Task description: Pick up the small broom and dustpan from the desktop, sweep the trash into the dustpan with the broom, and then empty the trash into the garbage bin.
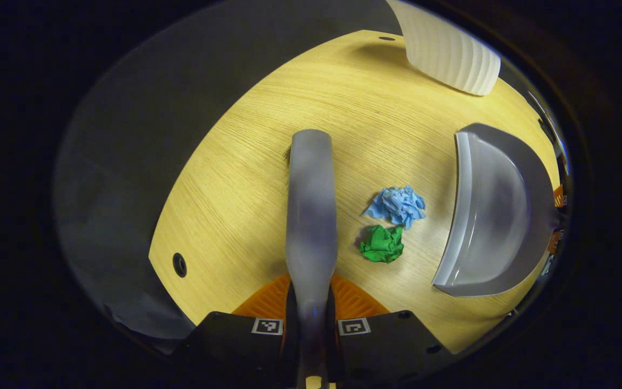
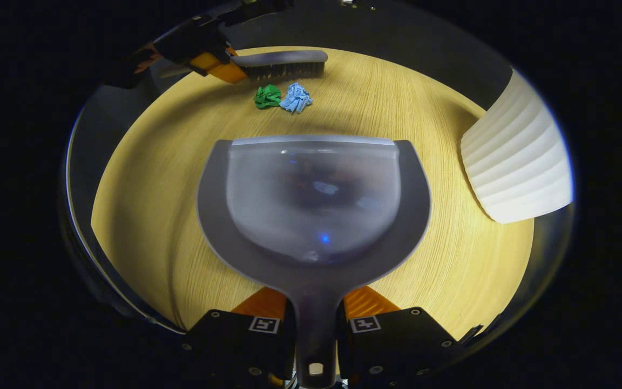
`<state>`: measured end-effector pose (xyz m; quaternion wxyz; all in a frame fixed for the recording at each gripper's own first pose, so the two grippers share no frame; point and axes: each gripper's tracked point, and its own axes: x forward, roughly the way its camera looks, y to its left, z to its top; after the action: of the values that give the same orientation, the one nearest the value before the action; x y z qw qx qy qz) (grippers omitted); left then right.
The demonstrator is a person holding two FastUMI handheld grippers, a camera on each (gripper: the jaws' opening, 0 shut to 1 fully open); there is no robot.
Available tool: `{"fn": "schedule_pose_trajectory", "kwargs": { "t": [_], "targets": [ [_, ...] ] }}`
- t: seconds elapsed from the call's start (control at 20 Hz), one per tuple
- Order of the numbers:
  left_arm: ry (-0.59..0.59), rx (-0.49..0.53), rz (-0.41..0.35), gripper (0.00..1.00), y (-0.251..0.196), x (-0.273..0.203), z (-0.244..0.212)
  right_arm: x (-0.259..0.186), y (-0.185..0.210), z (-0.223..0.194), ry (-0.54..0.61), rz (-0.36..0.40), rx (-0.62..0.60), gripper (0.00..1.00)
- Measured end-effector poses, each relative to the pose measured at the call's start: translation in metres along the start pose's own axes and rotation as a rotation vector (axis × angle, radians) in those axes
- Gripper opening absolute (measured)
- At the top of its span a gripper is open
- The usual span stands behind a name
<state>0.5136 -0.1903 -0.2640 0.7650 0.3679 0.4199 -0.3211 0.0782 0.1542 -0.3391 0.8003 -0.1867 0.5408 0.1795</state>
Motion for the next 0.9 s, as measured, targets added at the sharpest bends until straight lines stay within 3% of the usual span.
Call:
{"fn": "schedule_pose_trajectory", "kwargs": {
  "t": [0.1,0.15,0.2,0.6,0.75,0.9],
  "targets": [
    [0.006,0.020,-0.038,0.22,-0.019,0.006,-0.004,0.000,-0.001,-0.001,0.000,0.003,0.000,0.33],
    [0.008,0.025,-0.053,0.23,-0.028,0.008,-0.006,0.001,-0.001,-0.001,0.000,0.004,0.002,0.37],
    [0.013,0.023,-0.069,0.22,-0.037,0.010,-0.008,0.001,0.000,-0.001,-0.001,0.008,0.007,0.33],
    [0.002,-0.020,-0.282,0.23,-0.121,0.004,-0.017,0.005,-0.003,0.002,-0.034,-0.003,0.004,0.33],
    [-0.008,0.029,-0.309,0.23,-0.131,0.003,-0.021,0.005,-0.005,0.000,-0.039,-0.005,-0.004,0.33],
    [-0.018,0.002,-0.337,0.23,-0.133,-0.003,-0.020,0.005,-0.005,-0.001,-0.047,-0.001,-0.012,0.33]
  ]
}}
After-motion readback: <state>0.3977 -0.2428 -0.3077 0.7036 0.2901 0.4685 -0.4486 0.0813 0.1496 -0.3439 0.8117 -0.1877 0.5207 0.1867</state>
